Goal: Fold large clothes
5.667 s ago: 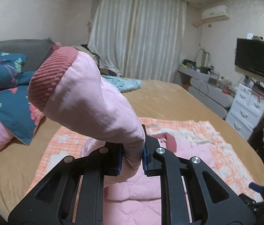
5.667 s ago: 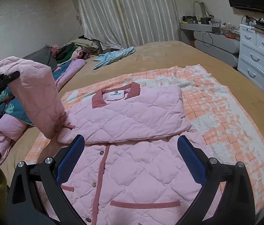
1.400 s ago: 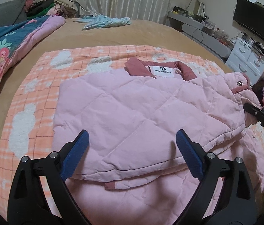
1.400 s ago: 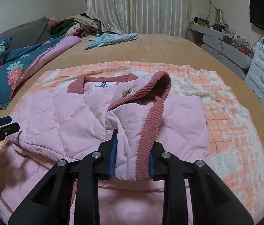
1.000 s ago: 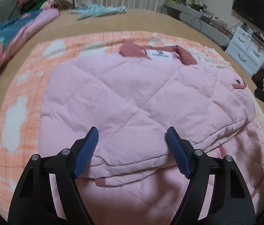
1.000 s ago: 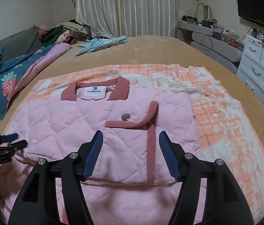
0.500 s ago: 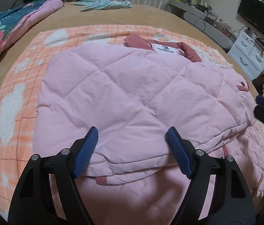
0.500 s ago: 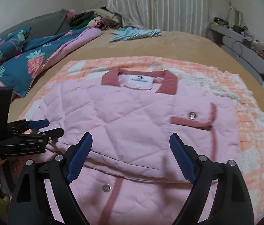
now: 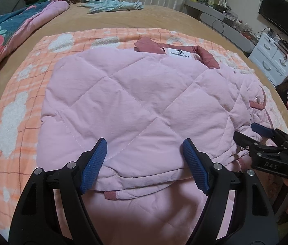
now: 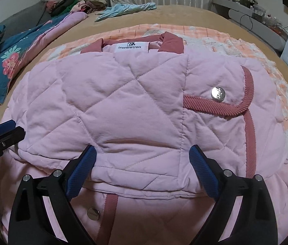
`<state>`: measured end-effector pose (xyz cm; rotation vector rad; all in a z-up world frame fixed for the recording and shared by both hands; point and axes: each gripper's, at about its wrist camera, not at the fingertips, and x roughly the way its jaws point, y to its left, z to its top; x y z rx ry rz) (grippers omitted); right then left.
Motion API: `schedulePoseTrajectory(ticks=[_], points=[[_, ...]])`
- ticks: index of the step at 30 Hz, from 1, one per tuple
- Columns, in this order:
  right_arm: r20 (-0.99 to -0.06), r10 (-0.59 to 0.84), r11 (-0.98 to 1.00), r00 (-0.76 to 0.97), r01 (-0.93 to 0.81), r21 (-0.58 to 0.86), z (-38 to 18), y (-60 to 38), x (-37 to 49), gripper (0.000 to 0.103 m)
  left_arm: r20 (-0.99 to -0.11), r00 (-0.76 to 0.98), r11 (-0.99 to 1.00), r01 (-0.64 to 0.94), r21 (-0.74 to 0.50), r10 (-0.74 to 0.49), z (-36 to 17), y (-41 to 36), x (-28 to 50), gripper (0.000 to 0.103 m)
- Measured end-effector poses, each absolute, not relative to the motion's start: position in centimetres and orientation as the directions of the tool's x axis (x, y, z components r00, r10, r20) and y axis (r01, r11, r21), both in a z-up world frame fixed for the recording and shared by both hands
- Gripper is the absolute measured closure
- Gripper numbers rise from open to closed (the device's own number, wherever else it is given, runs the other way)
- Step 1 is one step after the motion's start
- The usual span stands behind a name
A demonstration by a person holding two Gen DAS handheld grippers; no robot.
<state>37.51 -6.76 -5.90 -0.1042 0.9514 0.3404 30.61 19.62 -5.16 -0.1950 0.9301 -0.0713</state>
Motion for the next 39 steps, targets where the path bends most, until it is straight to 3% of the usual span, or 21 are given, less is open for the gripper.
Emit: schedulePoseTrajectory(ticks=[8,12,16,39], points=[[-0.811,0.239,0.948,0.535,-0.308,0.076,-5.0,-7.4,36.0,0.008,-0.794,0.588,0.974,-0.048,-0.223,-0.153,-4.0,19.8,29.9,0.028],[-0.805,0.244,0.946,0.541,-0.315,0.075,-4.3,-7.9,34.9,0.007,-0.797,0.587,0.975,-0.053,-0.214,-0.143,-3.4,19.6,29.1,0.015],[-0.803,0.262,0.946,0.536,-0.309,0.102,-3.6,-8.4,33.9,0.007,-0.791,0.592,0.967,-0.078,-0.243,-0.151,-2.9,20.0,28.1,0.010],[-0.759,0.335,0.932,0.559,-0.316,0.179,1.3,-11.1,28.5,0.004,-0.751,0.638,0.953,-0.089,-0.288,-0.168,1.2,20.8,22.6,0.009]])
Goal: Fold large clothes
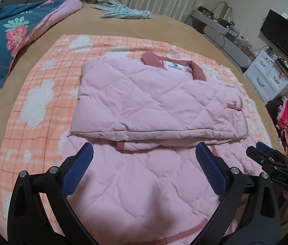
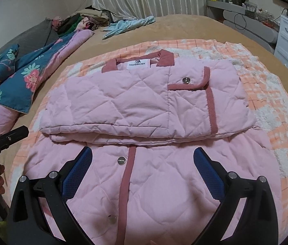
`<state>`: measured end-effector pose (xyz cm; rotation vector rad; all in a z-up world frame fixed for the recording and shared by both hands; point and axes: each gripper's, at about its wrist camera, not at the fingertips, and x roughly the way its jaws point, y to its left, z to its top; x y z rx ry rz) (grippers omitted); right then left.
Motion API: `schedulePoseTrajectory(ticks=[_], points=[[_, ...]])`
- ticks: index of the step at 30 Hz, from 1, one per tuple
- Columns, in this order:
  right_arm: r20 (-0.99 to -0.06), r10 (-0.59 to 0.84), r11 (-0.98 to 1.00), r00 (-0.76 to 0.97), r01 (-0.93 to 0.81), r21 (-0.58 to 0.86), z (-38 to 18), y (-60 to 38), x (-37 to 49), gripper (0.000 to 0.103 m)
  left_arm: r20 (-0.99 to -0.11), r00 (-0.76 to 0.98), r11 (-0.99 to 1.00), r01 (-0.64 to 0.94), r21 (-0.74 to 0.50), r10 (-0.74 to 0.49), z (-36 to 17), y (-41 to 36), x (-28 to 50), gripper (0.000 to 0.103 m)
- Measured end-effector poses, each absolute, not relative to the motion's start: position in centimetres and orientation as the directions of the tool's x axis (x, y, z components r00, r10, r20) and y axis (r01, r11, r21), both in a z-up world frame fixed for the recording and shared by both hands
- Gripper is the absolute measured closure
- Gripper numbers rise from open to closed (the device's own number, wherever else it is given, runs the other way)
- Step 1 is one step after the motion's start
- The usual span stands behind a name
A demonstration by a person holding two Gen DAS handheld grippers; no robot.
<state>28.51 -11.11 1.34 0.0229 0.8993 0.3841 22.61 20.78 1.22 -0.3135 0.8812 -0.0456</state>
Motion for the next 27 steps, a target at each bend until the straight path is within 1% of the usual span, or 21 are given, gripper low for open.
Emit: schedulePoseTrajectory(ticks=[5,12,27], points=[[-0.744,0.352,0.924,0.568,-0.337,0.179,2.7,-11.5,27.5,0.004,-0.734,0.658,0.954,-0.078,-0.289,-0.168,2.3,20.1,20.6,0.009],[-0.715,0.374,0.914,0.591,-0.365,0.177,4.9,-12.1,25.7,0.004,-0.713,0.686,0.949,-0.104,-0.299,-0.149,4.1,19.9,18.5,0.009],[-0.646,0.387,0.914,0.658,-0.365,0.176,9.2,-15.5,22.0,0.004,-0.664,0.735,0.955,-0.078,-0.285,-0.138,8.6,16.7,15.0,0.009]])
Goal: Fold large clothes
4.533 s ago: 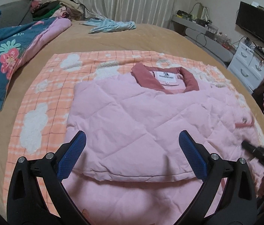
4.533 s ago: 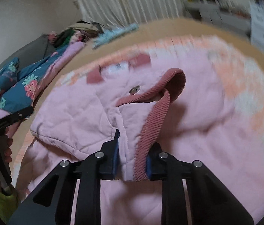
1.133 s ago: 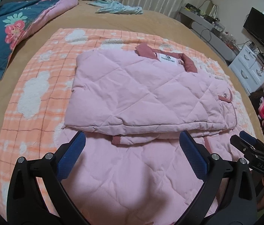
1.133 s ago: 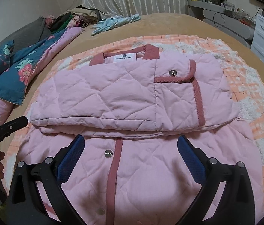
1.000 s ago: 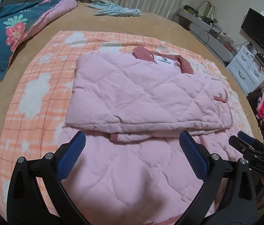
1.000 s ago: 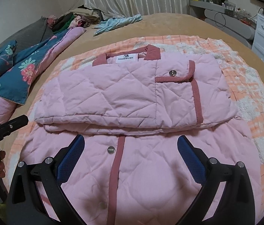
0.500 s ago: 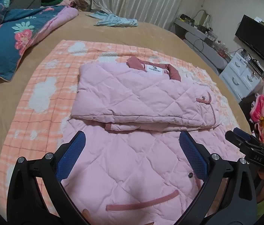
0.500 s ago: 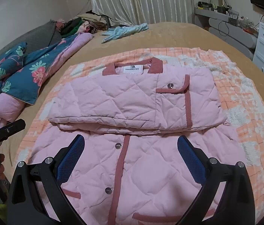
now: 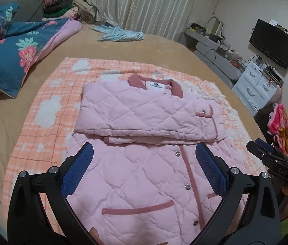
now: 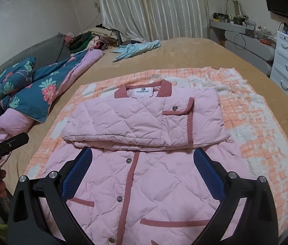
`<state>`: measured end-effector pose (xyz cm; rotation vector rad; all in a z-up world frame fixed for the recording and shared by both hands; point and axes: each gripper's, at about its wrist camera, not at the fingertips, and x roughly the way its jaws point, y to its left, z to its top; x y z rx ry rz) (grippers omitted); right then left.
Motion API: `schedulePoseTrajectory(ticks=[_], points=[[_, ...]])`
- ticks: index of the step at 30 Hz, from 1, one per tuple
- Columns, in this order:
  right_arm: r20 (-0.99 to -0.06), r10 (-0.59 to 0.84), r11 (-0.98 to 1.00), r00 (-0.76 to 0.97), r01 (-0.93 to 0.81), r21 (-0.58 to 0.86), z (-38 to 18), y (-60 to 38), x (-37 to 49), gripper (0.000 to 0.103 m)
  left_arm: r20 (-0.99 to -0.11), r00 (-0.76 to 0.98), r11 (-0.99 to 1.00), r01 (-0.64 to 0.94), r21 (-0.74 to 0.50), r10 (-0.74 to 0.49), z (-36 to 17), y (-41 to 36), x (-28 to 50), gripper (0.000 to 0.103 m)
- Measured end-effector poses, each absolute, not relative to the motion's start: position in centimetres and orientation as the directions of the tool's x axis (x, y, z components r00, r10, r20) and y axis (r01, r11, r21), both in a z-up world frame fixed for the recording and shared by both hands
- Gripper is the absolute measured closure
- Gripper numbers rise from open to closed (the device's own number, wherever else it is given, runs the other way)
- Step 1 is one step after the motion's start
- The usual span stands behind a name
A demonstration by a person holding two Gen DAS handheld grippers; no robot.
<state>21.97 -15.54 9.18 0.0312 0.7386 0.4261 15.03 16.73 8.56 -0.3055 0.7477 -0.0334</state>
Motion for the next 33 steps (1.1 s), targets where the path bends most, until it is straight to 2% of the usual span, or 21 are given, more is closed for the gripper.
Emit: schedulePoseTrajectory(ticks=[17,33], points=[[-0.591,0.395,0.913,0.704,-0.373,0.166,11.9,-17.7,17.6,0.004,-0.612,0.781,0.954,-0.076,-0.289,-0.123,11.4,15.8,10.7,0.009],[-0.564,0.393,0.913,0.726,-0.380,0.147,12.9,-20.0,14.6,0.004,-0.611,0.789,0.955,-0.127,-0.269,-0.068,11.9,16.0,7.0,0.009]])
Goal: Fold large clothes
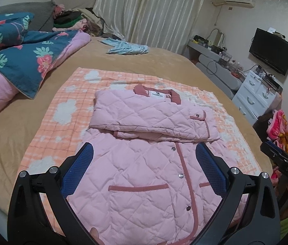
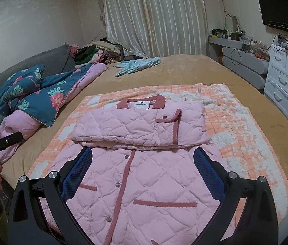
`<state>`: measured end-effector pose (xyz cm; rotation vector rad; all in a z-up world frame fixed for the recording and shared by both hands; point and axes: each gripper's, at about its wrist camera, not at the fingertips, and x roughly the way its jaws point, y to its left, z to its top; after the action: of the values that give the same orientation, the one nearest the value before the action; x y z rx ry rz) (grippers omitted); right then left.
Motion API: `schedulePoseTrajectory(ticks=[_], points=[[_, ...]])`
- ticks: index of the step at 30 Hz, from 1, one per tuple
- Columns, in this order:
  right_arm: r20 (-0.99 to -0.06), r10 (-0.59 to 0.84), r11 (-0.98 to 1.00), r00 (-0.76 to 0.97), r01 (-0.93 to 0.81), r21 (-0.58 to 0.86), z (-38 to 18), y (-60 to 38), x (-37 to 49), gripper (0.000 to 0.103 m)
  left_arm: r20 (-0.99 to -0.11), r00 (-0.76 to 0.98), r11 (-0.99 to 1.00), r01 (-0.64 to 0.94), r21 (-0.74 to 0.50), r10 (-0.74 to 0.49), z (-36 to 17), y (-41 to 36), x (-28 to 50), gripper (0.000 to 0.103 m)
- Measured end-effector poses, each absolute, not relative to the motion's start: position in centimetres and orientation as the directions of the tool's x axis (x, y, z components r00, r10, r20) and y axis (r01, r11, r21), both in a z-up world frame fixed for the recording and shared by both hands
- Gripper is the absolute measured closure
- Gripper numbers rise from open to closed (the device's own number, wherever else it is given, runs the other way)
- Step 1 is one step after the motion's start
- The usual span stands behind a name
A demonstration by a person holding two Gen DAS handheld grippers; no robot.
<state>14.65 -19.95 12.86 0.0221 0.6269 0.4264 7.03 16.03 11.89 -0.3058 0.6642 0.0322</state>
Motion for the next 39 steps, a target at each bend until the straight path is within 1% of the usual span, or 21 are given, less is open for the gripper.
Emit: schedulePoseTrajectory(ticks=[9,22,26,32,39], points=[[-0.567,0.370,0.923,0.736,-0.361,0.133,12.8,-22.5,12.9,0.004,-0.608,0.794,0.963,-0.151,-0.224,-0.017,13.1,14.7,4.3,0.009],[-0.560,0.316,0.946,0.766,-0.296,0.129,12.5,-26.9,10.0,0.004,-0.605,0.797,0.973,-0.145,-0.182,0.006,13.6,13.1,1.5,0.009],[-0.560,0.301,0.952,0.772,-0.278,0.128,12.5,-27.6,9.5,0.004,-0.605,0.796,0.970,-0.147,-0.195,-0.001,13.0,13.5,1.0,0.009],[-0.578,0.292,0.954,0.763,-0.279,0.114,11.7,-28.1,9.0,0.004,-0.634,0.773,0.966,-0.164,-0.198,0.002,11.2,14.2,1.0,0.009],[-0.605,0.276,0.959,0.747,-0.257,0.120,9.8,-29.3,9.6,0.004,-0.670,0.741,0.971,-0.181,-0.157,0.029,9.1,14.7,0.7,0.009]])
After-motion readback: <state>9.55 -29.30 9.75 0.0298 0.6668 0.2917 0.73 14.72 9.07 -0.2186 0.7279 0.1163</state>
